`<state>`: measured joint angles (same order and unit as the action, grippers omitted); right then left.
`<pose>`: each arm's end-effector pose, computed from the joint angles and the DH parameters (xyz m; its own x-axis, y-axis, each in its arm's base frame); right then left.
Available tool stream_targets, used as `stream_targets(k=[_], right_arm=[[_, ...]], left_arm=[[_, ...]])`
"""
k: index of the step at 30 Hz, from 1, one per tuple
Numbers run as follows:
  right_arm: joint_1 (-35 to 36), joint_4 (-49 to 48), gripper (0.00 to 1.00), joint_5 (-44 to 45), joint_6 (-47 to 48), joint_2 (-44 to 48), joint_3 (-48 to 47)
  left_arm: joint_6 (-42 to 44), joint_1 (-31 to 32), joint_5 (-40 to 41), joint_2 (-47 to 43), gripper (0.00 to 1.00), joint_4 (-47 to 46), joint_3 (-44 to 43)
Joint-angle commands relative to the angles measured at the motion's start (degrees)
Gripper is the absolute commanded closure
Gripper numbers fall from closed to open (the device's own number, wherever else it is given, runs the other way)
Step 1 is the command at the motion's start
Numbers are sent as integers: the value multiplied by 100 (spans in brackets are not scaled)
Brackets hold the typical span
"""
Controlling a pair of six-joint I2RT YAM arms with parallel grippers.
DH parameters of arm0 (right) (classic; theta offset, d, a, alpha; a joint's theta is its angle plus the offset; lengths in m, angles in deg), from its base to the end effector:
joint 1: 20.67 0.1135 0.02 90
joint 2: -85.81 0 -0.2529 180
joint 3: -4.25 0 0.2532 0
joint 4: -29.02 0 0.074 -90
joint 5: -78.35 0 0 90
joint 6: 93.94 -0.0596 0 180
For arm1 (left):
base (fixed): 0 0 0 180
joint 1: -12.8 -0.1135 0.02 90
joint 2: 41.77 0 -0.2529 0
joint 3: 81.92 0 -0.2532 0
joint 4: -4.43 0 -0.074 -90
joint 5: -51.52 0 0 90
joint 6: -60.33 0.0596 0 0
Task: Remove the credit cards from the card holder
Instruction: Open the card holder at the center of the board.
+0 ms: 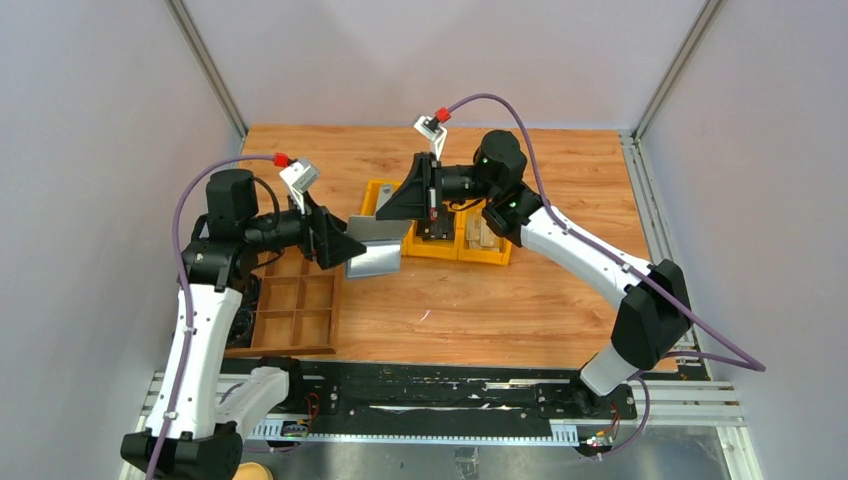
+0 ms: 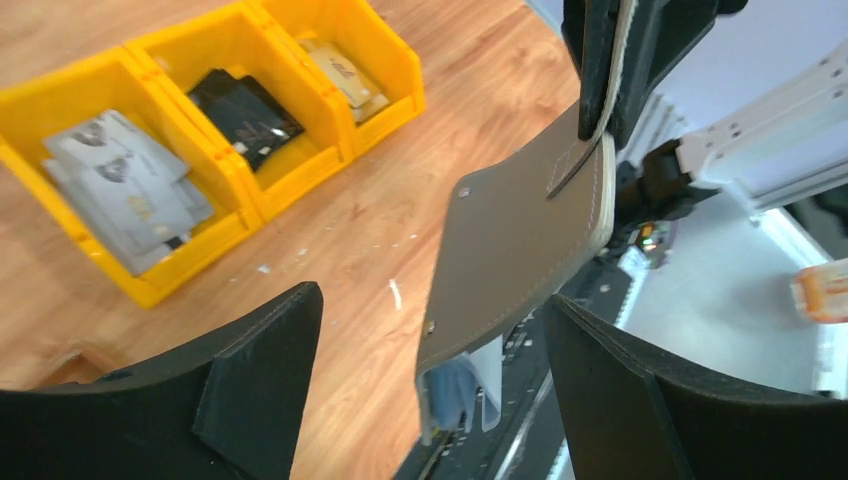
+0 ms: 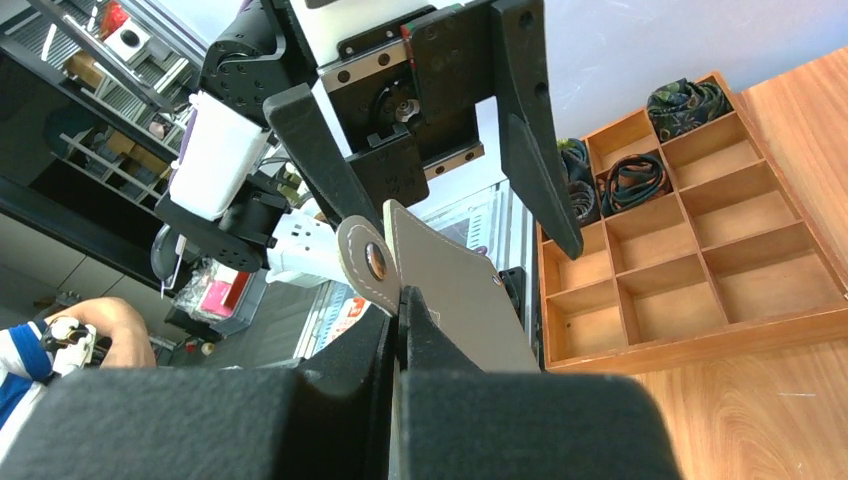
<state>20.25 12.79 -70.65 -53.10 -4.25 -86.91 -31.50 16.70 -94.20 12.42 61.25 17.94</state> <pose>0.2487 0.2832 0.4024 -0.5758 0.0165 -0.8174 -0.7952 -0.2436 0.5552 0.1882 -0.0622 0.3742 -0.5355 0.0185 -0.8444 0.7292 0.5145 -0.4512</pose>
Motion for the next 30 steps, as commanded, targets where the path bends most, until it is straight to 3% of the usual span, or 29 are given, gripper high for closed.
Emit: stream_targets(k=[1,8,14,17,23,25,26,28,30], right_arm=[[101,65,100,-263,127,66,-346],[247,378,100,-446,300,68,-572],[587,1517,100,-696,987,-179,-1128],[652,1666,100,-685,1078,-235,-1195],[723,1797,100,-690,1124,-260,-1338],[700,1861,89,-695,1152,-258,-1349],[658,1863,69,-700,1155,-232,-1328],[496,1631,48,-628,1084,-102,-1130],[230,1227,35,-484,913,103,-802]], left_arm=[[830,5,548,-333,15,155,-95],[2435,14,247,-1233,14,231,420],[2074,14,139,-1116,23,101,162],[1939,14,18,-1031,35,99,23],[1408,17,6,-1029,72,-218,191],[901,14,-166,-1030,81,-471,235],[570,14,-223,-1013,86,-644,249],[-335,14,-239,-978,94,-1204,309],[-1250,14,-216,-963,97,-1733,363]])
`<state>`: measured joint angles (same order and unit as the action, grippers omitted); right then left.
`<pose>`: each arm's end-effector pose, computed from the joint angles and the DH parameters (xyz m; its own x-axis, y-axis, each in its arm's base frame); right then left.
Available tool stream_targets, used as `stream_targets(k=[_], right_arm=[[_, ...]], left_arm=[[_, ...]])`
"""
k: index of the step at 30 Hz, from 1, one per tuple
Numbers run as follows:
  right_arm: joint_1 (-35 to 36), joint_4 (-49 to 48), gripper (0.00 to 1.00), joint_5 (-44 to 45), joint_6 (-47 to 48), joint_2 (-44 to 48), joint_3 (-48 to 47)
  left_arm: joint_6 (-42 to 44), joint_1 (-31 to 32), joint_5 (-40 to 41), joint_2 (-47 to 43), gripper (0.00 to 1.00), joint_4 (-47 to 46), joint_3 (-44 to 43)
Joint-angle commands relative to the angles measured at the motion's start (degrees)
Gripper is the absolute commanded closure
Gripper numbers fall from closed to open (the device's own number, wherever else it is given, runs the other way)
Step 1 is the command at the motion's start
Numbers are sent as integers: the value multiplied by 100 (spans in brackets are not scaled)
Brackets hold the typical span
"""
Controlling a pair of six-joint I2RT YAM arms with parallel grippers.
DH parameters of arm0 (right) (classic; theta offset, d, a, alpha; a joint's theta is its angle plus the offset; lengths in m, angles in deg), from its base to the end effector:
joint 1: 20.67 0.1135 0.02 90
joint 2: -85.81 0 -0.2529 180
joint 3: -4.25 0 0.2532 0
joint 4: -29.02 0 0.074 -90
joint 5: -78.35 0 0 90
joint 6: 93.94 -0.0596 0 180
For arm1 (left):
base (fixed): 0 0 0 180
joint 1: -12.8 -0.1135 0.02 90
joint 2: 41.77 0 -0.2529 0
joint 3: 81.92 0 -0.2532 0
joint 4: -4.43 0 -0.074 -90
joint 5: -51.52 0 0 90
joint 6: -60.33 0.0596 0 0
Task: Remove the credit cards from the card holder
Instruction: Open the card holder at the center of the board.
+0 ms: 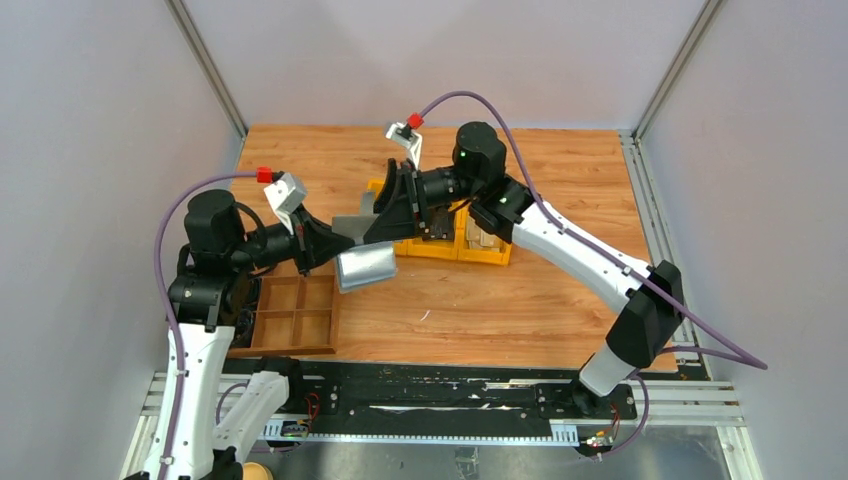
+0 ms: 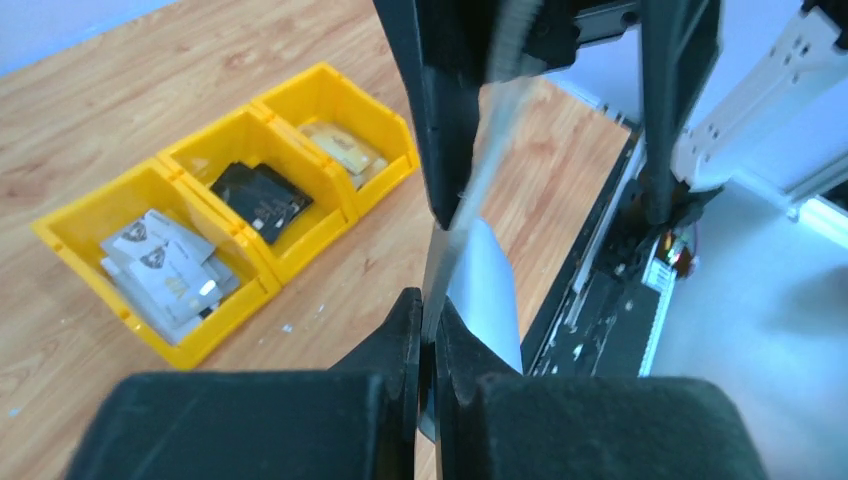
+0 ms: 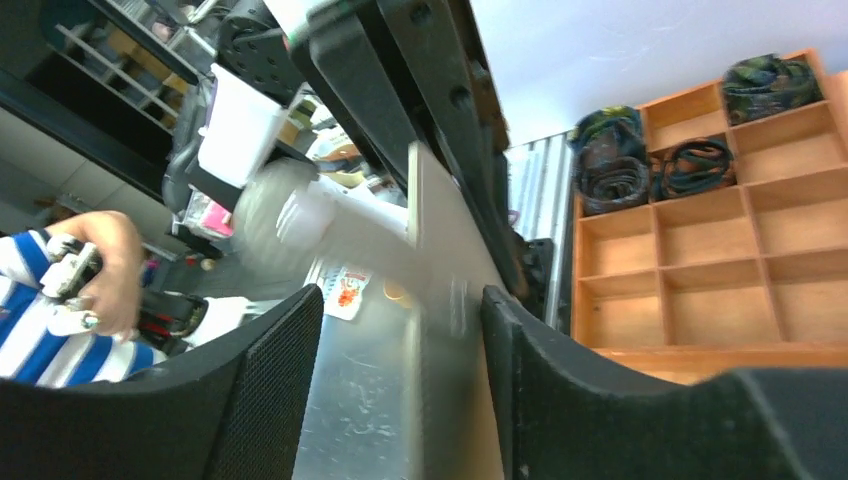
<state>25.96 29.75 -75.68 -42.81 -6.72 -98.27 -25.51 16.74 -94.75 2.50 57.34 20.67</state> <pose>0.2215 0.3125 0.4262 -0.4961 -0.1250 -0.8592 -0.7916 -0.3415 0.5067 0.1479 -0.0599 0.3922 -0.2771 0.0595 -0.9590 0.8413 0.4972 -0.2123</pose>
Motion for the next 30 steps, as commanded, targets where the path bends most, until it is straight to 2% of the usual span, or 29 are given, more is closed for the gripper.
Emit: stream_targets(k=[1,5,7,12,14,19,25,30], right_arm=[[-484,-672,32,112,-207,489,492],[-1153,-1934,22,266,-893,913,1493],[-1283,-2716,19,212,-1260,1056,1889],[-1311,-4453,17,-73,-1989,1150,2838],[-1301,-4846,17,-87,-2129,1150,3082],[-1295,-4901,18,66,-2024,1036,3308],[-1255,-4893,27,347,-2103,737,3118],[-1181,-4498,35,471,-1786,638,2923]], left_arm=[[-2514,10,-157,41,97,-1654,134],[-4505,10,-104,181,100,-2848,288],[-5136,10,-87,221,100,-3303,365],[-6116,10,1,302,100,-4168,533],[-6327,10,23,338,100,-4302,547],[-6438,10,67,404,100,-4305,454],[-6481,10,83,399,100,-4247,427],[-6530,10,77,381,100,-4224,393]])
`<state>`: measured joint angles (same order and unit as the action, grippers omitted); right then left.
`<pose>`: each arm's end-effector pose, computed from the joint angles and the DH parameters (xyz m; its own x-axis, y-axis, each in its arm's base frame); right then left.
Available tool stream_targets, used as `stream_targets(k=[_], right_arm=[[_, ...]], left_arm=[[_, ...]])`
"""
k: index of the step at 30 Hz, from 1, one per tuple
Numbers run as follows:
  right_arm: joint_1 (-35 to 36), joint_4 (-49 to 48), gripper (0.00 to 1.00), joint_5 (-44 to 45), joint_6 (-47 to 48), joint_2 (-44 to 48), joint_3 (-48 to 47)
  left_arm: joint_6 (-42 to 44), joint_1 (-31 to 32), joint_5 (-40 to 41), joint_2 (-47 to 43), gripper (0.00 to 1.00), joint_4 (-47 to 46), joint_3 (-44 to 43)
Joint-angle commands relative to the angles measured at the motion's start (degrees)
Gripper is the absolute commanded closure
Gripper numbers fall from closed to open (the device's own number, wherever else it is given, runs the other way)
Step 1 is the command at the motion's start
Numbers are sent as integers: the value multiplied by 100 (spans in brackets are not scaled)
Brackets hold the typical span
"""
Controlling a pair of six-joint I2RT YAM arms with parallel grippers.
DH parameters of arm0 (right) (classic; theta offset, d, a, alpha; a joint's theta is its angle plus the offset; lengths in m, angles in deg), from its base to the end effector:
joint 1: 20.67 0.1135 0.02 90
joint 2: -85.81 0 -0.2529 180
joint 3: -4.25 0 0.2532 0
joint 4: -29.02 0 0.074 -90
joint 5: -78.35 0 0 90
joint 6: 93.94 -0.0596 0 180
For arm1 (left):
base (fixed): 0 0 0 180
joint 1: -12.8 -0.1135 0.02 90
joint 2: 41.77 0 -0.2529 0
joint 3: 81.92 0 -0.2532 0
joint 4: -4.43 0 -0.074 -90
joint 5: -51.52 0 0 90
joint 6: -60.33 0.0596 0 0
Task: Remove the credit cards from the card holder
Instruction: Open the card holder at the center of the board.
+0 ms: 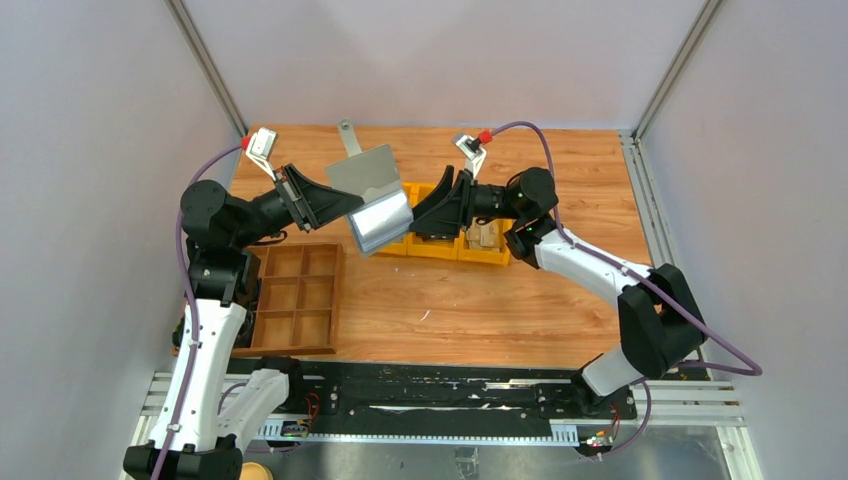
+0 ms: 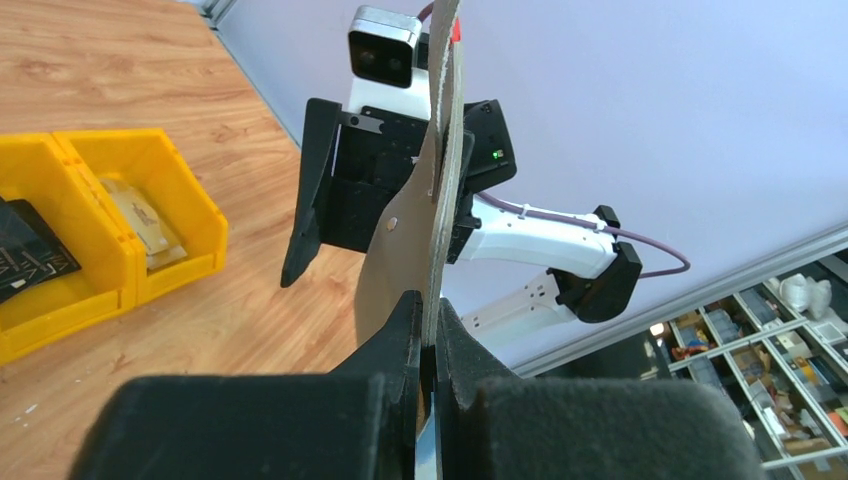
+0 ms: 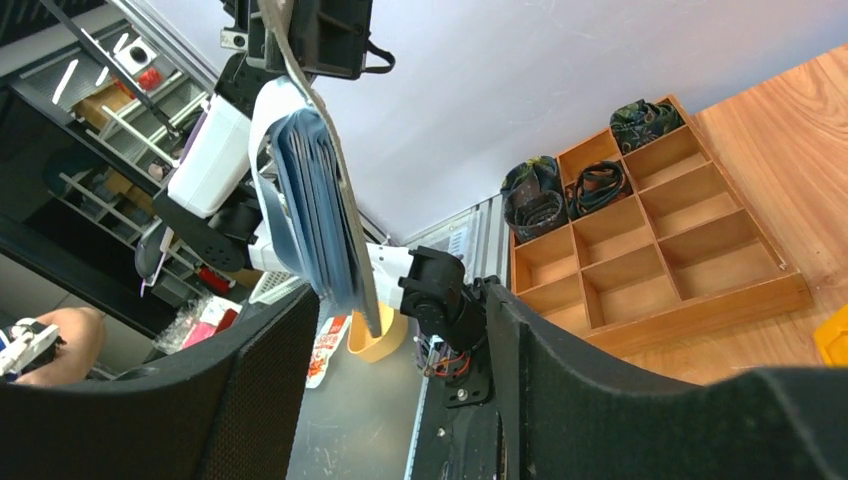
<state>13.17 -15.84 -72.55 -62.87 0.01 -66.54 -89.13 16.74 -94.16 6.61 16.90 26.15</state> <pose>0.2495 0.2300 0.3514 -0.5578 0.1276 -0.8201 -0.8187 -0.2467 0.5185 0.1859 -0.0621 0.4244 -0.6324 -0.4432 -0.6354 0.5957 0.2461 -0.7646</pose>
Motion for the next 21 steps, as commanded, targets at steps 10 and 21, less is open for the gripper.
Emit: stream_targets(k=[10,21], right_arm=[[174,686,51,558,755,95,-404],[341,610,55,877,711,-36,-1004]], left_arm=[[-256,10,45,13,100,-184,-230],[-268,10,0,-13,100,-72,-243]])
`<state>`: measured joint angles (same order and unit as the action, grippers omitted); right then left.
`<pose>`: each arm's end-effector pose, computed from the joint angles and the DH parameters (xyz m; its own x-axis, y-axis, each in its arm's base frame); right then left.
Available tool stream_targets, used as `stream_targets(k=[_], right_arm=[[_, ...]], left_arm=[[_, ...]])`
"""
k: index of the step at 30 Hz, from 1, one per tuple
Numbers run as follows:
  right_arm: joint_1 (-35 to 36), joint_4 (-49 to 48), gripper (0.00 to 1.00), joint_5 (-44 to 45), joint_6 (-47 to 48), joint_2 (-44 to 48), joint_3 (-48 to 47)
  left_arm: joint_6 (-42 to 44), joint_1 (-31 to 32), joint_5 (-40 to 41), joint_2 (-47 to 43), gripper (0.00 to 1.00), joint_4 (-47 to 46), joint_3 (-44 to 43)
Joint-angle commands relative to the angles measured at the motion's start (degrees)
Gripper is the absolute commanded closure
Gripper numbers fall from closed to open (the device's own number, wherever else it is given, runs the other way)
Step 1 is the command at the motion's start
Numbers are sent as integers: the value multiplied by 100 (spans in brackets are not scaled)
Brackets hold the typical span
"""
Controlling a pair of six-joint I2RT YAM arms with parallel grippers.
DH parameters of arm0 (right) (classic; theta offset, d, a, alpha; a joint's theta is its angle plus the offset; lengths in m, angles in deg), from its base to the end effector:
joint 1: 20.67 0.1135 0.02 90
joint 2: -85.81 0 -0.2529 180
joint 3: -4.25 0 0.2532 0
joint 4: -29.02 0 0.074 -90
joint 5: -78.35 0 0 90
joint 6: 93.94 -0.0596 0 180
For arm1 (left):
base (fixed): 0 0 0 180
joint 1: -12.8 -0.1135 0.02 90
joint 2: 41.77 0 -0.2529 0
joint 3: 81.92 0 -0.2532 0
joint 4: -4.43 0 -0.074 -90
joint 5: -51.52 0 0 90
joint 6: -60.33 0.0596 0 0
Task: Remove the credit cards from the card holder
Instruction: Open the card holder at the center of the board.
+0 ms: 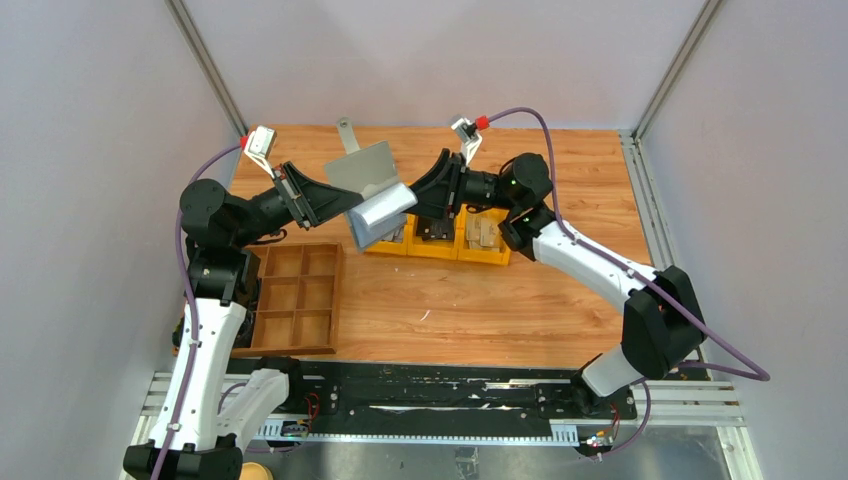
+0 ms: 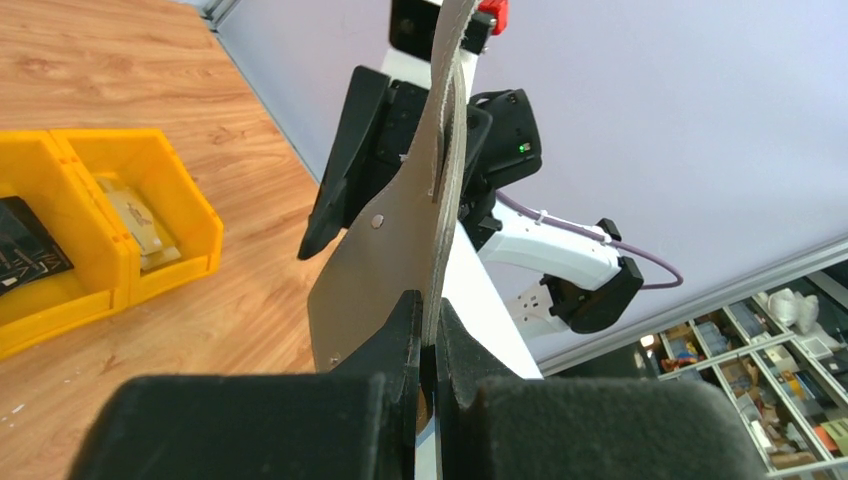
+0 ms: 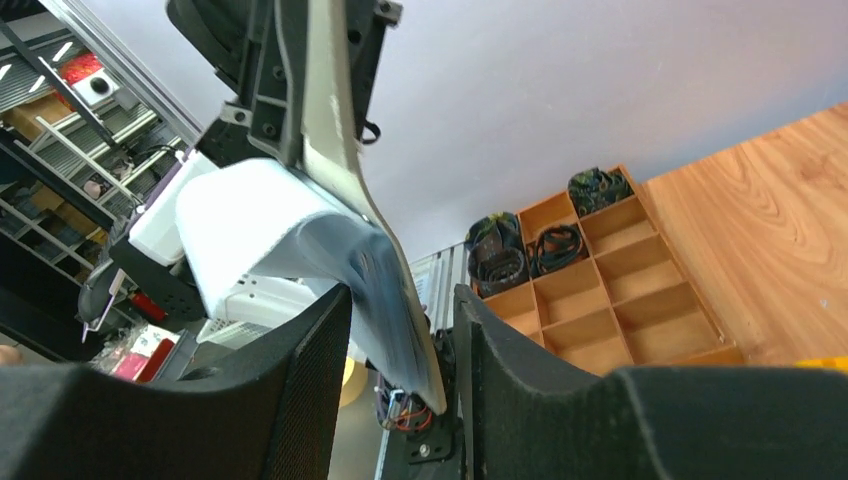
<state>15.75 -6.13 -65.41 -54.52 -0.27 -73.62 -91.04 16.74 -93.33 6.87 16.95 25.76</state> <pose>0.2537 0.2469 0.3791 -0.4866 0.2085 -0.8484 -0.8719 -0.1768 0.4566 0.1872 -0.0617 0.4260 -0.6446 -0.4621 -0.6090 0.5719 0.2371 -0.7853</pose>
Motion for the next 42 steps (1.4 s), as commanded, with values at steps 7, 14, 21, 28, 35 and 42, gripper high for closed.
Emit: stream_targets(k=[7,14,21,28,35,42], right_arm=[[93,-1119,50,121,-840,-183,-425],[295,-1387,51,99,-1316,-394,-669],[305,-2061,76,197,-2266,-676,-846],[192,-1993,100,139,-2574,-682,-724],[-5,-1997,100,82,-2796,-641,-581],[25,-1800,99,3,-2702,-638,-637]], left_arm=[[-88,10,-161,-74,100,-69,-184],[-83,10,-249,-117,100,-109,-129],[717,3,-224,-180,94,506,-153],[2517,-363,59,-164,36,1907,-748],[3529,-865,-294,-227,30,2402,-1085],[3121,-904,-1131,-395,33,1608,-673]])
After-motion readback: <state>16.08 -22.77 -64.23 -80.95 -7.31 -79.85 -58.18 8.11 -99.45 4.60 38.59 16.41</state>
